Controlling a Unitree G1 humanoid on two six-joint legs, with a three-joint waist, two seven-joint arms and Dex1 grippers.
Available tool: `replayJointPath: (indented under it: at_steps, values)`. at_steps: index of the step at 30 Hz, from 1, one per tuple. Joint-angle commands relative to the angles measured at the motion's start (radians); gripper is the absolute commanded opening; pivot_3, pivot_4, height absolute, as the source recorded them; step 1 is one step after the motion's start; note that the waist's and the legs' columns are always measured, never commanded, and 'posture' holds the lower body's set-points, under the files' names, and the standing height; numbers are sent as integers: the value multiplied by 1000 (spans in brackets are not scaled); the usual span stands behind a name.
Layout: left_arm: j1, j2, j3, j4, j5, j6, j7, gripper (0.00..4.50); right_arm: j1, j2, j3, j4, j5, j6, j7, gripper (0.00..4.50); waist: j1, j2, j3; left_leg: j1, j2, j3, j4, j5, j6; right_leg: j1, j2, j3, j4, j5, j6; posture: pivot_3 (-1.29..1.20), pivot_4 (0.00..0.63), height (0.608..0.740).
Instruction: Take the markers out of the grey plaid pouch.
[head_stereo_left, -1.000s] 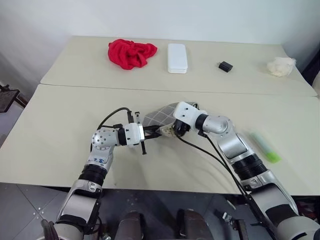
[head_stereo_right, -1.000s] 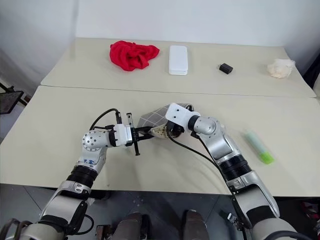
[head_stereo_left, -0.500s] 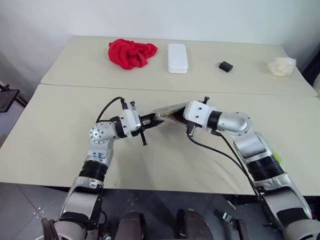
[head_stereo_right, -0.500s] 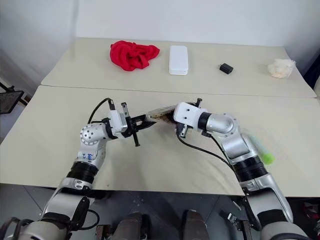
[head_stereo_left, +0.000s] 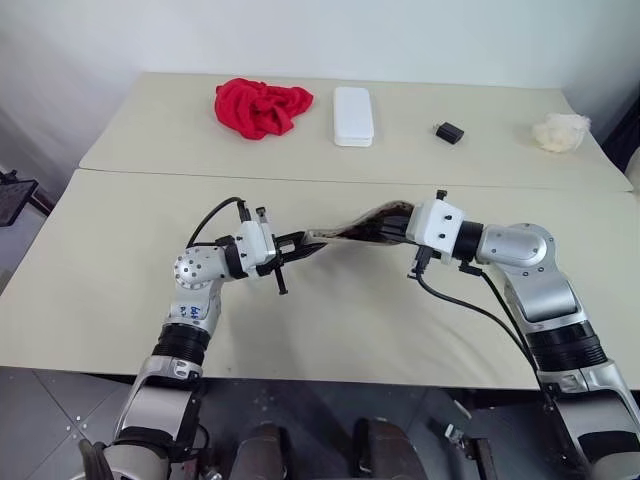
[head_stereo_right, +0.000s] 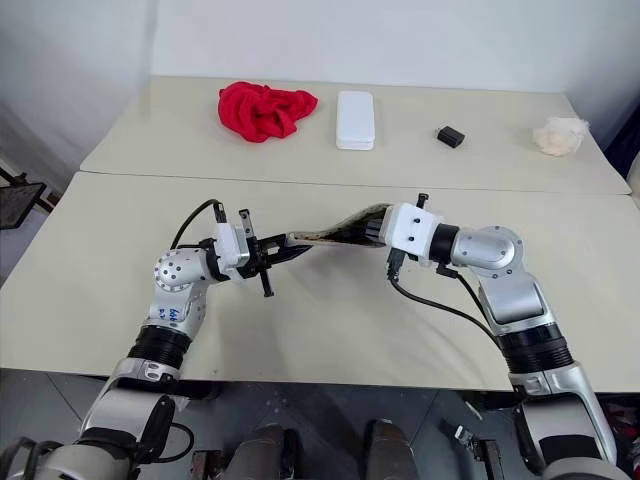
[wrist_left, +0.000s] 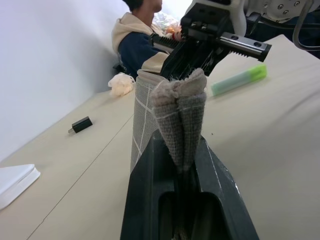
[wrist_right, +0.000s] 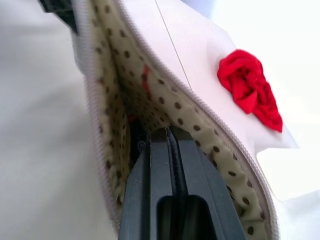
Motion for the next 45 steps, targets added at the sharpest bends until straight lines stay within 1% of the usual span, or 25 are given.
replayJointPath:
  at_steps: [1,4,7,12,16,20,23,27,30,32,34,35,37,39,41,45]
  values:
    - [7,-6,-5,-50,-16,-9,-9,0,-17,29,16,-36,-36,44,-52,933,0,0,0,0,0,0,0,0,0,0,0,0,0,0,0,0,150,740]
    - [8,-11,-8,-64,-19,1,-12,0,-40,60,70,-13,-124,74,-97,1848,-1,0,0,0,0,0,0,0,0,0,0,0,0,0,0,0,150,740]
    - [12,-14,-10,-85,-25,18,-13,0,-54,64,115,18,-210,43,-132,2815,1,0,0,0,0,0,0,0,0,0,0,0,0,0,0,0,150,740]
    - [27,-17,-14,-111,-34,40,-26,0,-81,73,159,44,-291,64,-154,2815,-1,0,0,0,0,0,0,0,0,0,0,0,0,0,0,0,150,740]
    - [64,-21,-31,-179,-76,111,-65,0,-91,82,181,23,-341,119,-154,2815,-2,0,0,0,0,0,0,0,0,0,0,0,0,0,0,0,150,740]
    - [115,-6,-48,-278,-130,227,-109,0,-63,-12,155,-136,-311,327,1,2815,3,0,0,0,0,0,0,0,0,0,0,0,0,0,0,0,150,740]
    - [121,3,-40,-310,-152,295,-110,0,-45,-71,127,-230,-284,423,61,2815,4,0,0,-1,0,-1,0,0,0,0,0,0,0,0,0,0,150,740]
    - [104,3,-11,-299,-185,379,-97,0,-24,-150,99,-312,-246,504,119,2815,2,0,0,0,0,-1,1,0,0,0,0,0,0,0,0,0,150,740]
    - [97,-1,3,-290,-202,408,-99,0,-22,-204,87,-360,-222,549,155,2815,2,0,0,0,0,-1,0,0,0,0,0,0,0,0,0,0,150,740]
    - [94,-4,17,-281,-239,485,-87,0,-39,-235,89,-391,-207,606,186,2815,2,0,0,0,0,-1,0,0,0,0,0,0,0,0,0,0,150,740]
    - [98,3,29,-250,-276,592,-84,0,-68,-230,111,-403,-198,658,195,2815,2,0,0,0,0,-1,0,0,0,0,0,0,0,0,0,0,150,740]
    - [99,3,37,-232,-279,615,-79,0,-80,-212,124,-400,-196,682,188,2815,1,0,0,0,0,-1,1,0,0,0,0,0,0,0,0,0,150,740]
    - [100,6,38,-208,-264,616,-93,0,-96,-188,159,-380,-205,702,178,2815,0,0,0,0,0,-1,0,0,0,0,0,0,0,0,0,0,150,740]
    - [98,0,44,-185,-255,616,-95,0,-127,-128,193,-322,-227,698,128,2815,0,0,0,0,0,-1,0,0,0,0,0,0,0,0,0,0,150,740]
    - [102,3,30,-173,-217,562,-116,0,-155,-75,223,-260,-254,683,81,2815,-1,0,0,0,0,0,0,0,0,0,0,0,0,0,0,0,150,740]
    - [114,8,17,-179,-187,527,-143,0,-177,-18,267,-177,-298,649,25,2815,-1,0,0,0,0,0,1,0,0,0,0,0,1,0,0,0,150,740]
